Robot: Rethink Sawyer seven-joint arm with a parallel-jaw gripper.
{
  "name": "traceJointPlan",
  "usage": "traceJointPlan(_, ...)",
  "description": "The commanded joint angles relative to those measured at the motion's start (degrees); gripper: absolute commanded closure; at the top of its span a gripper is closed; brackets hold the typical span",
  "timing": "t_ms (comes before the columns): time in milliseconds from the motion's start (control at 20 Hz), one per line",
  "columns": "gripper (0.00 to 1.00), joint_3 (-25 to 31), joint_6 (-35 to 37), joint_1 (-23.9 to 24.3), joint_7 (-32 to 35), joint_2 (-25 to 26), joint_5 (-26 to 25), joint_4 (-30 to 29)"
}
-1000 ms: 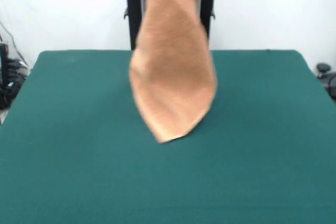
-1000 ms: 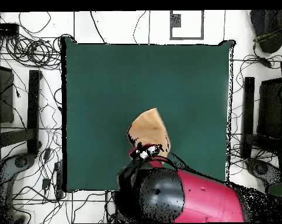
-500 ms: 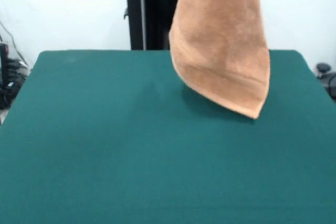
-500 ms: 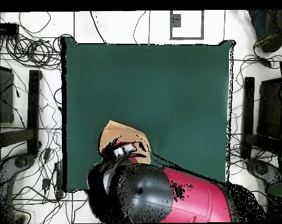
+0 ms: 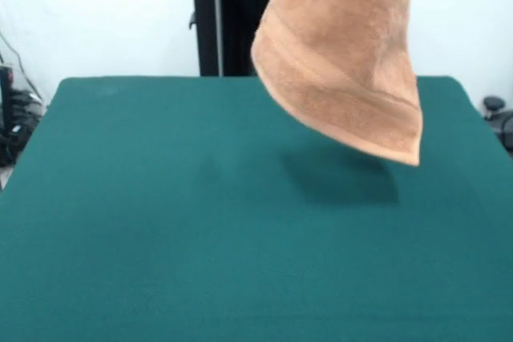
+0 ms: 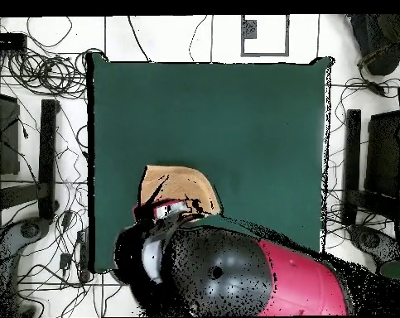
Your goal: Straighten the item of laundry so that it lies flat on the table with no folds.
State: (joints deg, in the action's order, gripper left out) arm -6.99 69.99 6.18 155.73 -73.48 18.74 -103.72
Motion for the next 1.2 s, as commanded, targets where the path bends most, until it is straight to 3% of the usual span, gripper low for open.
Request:
traceJointPlan(50, 1.00, 1.36, 2.86, 2.11, 9.73, 8.00, 12.17, -10.09)
traceJointPlan(450, 1.00, 1.64, 0.65, 1.74, 5.49, 8.47, 20.34, -15.74)
traceJointPlan(850, 1.00, 2.36, 0.90, 2.89, 2.48, 9.56, 23.30, -16.92)
traceJointPlan(1200, 1.00, 4.15, -0.07, 4.42, -1.18, 13.47, 26.65, -17.91)
